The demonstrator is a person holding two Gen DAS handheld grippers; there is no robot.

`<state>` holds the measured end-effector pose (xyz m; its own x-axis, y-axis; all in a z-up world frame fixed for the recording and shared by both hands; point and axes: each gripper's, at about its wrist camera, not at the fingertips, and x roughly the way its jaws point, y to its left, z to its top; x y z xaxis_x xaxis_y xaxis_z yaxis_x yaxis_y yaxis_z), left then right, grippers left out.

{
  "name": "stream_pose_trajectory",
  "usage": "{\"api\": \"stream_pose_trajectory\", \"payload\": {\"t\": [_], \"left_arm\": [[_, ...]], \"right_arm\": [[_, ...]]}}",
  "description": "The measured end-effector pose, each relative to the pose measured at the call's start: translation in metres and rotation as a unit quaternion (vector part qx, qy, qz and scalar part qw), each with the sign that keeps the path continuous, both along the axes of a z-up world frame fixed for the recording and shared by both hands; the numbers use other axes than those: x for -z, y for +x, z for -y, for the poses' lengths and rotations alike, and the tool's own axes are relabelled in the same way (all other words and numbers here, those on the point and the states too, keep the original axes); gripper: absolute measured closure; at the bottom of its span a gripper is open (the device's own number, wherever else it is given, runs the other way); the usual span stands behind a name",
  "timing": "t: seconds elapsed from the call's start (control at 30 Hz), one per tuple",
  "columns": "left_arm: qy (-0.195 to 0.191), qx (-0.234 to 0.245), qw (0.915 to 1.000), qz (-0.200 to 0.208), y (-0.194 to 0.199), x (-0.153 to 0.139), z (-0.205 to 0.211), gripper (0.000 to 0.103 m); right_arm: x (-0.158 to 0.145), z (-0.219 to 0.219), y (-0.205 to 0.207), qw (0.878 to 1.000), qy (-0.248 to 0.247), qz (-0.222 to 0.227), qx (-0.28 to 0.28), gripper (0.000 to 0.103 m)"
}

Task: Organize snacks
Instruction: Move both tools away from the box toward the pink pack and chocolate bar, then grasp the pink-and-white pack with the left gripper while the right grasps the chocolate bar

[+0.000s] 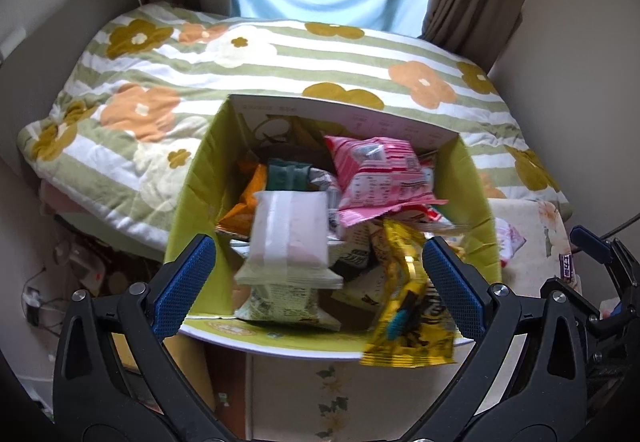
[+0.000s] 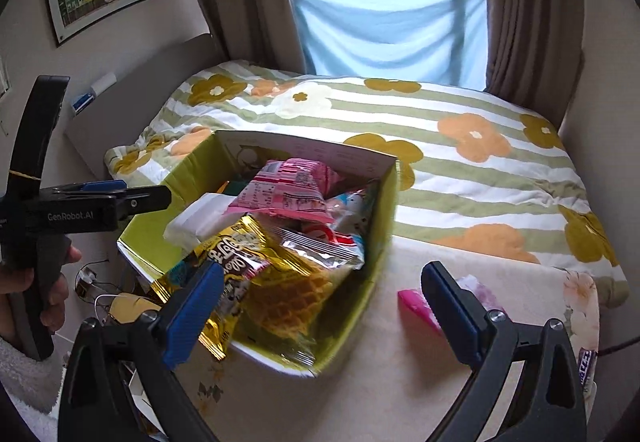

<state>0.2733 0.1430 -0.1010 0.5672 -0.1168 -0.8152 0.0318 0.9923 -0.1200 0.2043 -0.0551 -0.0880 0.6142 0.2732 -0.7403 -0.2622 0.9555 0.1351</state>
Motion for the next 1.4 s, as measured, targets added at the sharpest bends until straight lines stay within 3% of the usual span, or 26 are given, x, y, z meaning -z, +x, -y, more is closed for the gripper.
{"api": "stream_pose_trajectory", "payload": {"t": [0.4,0.83,1.07,1.4], "left_arm": [[-0.011,0.048,0.9986,0.019,-0.030,-0.016,0.137,0.000],[-0.001,0.099,0.9949,-0.018,-0.029,0.023,0.295,0.000],[0.064,0.145,0.9860,-0.054,-0.013,0.065,0.346,0.000],[0.172,0.207,0.9575,-0.102,0.026,0.136,0.370,0.000]], "right_arm": [[-0.014,0.109,-0.042,0.999,-0.004,0.012,0.036,0.005],[0.000,0.250,-0.074,0.995,-0.001,-0.012,0.097,0.005],[0.028,0.290,-0.078,0.988,-0.004,-0.043,0.147,0.005],[0.088,0.324,-0.084,0.962,0.018,-0.091,0.257,0.005]]}}
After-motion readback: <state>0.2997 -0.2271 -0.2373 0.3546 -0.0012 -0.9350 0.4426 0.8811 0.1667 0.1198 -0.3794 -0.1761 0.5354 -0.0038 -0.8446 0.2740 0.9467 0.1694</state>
